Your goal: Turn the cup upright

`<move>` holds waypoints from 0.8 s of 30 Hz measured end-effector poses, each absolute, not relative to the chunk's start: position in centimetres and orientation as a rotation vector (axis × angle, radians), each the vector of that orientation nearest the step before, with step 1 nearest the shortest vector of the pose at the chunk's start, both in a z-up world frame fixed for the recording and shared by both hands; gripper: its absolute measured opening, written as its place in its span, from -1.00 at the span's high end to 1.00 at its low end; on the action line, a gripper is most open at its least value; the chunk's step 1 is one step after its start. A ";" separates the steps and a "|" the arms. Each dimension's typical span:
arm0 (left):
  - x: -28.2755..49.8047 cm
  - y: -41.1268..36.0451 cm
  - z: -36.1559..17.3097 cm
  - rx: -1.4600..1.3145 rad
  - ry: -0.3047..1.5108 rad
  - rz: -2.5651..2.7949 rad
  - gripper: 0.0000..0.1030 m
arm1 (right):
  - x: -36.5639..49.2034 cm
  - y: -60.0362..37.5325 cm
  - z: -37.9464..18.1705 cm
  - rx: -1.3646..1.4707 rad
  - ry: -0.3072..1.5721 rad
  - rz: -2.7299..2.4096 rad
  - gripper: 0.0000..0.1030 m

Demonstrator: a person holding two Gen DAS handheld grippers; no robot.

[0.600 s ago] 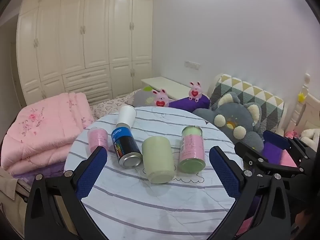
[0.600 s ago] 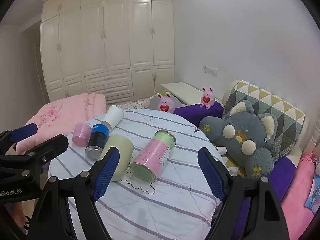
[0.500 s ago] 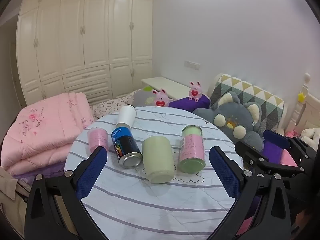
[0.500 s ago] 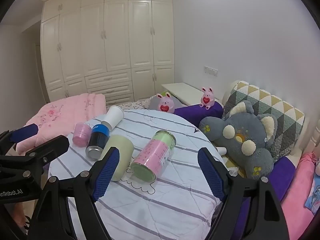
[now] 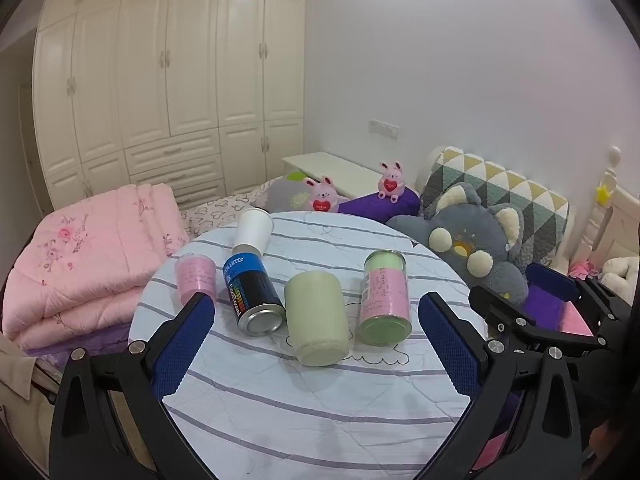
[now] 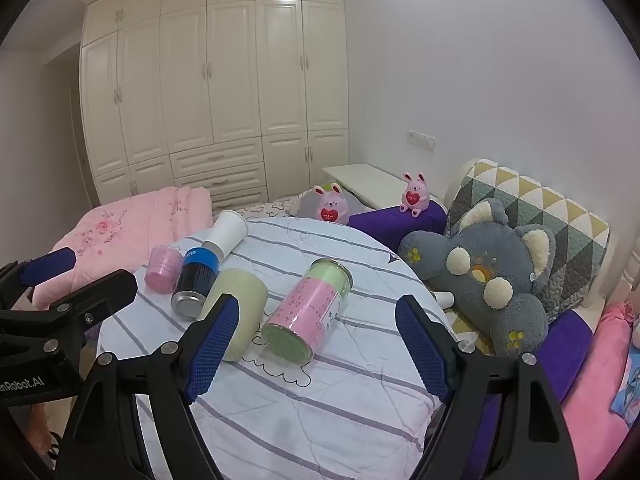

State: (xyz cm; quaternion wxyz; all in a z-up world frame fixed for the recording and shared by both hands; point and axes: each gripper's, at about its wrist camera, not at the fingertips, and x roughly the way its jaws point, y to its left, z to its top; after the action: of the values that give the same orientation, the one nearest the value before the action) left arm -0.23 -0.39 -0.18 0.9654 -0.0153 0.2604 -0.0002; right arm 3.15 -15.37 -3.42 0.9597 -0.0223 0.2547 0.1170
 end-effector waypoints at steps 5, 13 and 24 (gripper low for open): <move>0.0 -0.3 -0.5 -0.031 0.529 0.001 -1.00 | 3.4 -15.3 -3.8 -0.043 0.524 0.241 -0.59; 0.0 -0.3 -0.5 -0.030 0.532 -0.001 -1.00 | 3.6 -15.3 -3.8 -0.040 0.529 0.243 -0.59; 1.5 0.4 -1.5 -0.042 0.551 -0.019 -1.00 | 4.3 -15.4 -3.9 -0.040 0.532 0.225 -0.59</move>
State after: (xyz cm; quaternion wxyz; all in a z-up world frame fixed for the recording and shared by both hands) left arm 1.47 0.37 -1.47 0.9620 -0.0205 0.2719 -0.0093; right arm 4.26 -15.35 -3.89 0.9584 -0.0198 0.2621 0.1111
